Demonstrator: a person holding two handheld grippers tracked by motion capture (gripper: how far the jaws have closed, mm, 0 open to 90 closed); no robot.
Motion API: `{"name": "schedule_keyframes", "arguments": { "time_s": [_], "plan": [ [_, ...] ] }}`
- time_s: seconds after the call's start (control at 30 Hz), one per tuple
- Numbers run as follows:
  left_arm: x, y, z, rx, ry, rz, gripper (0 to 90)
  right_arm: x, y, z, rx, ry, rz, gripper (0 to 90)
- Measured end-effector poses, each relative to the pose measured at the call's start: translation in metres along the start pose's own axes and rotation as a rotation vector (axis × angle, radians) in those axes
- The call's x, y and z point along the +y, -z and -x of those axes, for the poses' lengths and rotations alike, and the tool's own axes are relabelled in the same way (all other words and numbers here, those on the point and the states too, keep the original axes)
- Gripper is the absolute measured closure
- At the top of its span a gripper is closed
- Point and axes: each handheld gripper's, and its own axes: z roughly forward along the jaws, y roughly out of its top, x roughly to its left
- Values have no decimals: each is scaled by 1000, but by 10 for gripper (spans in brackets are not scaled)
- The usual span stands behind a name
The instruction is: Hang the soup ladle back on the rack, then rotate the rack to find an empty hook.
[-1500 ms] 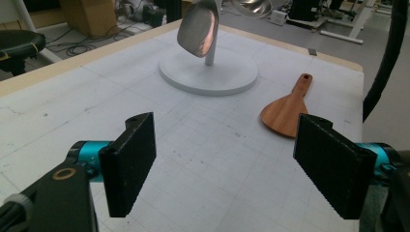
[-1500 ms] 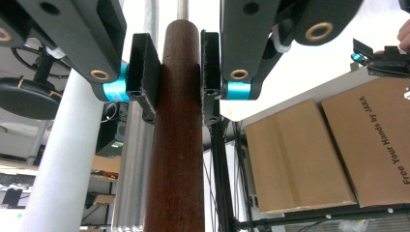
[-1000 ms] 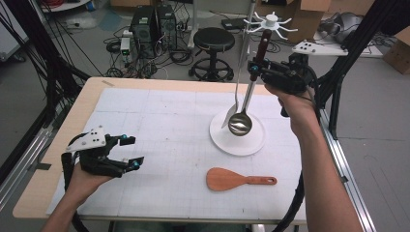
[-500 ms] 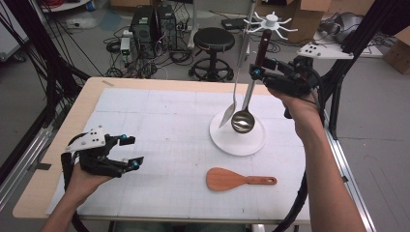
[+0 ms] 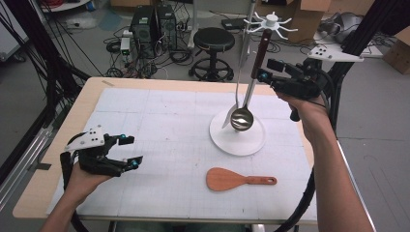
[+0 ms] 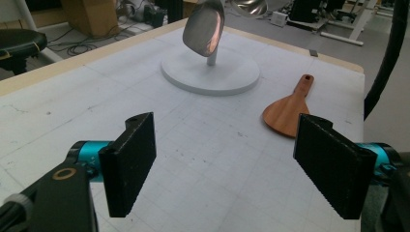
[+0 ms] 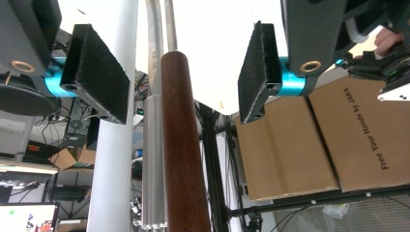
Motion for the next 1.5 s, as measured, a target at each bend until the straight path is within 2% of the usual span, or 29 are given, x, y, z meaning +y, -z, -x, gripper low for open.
{"name": "schedule_keyframes", "arguments": {
  "time_s": [0.2,0.37,0.5,0.57,0.77,1.2,1.5],
  "plan": [
    [0,0,0,-1,2,2,238,2,5,-1,26,8,-1,444],
    [0,1,-1,-1,0,1,238,8,11,-2,45,25,-4,594],
    [0,1,-1,-1,1,2,238,13,15,-4,44,50,-6,687],
    [0,1,-1,-1,1,1,238,15,18,-4,34,49,-5,759],
    [-1,1,-2,1,3,2,237,20,23,-2,19,69,-11,886],
    [-1,0,-1,3,2,-1,237,33,31,2,6,83,-5,895],
    [-1,1,-1,0,2,2,237,45,37,9,-28,83,4,894]
  ]
}}
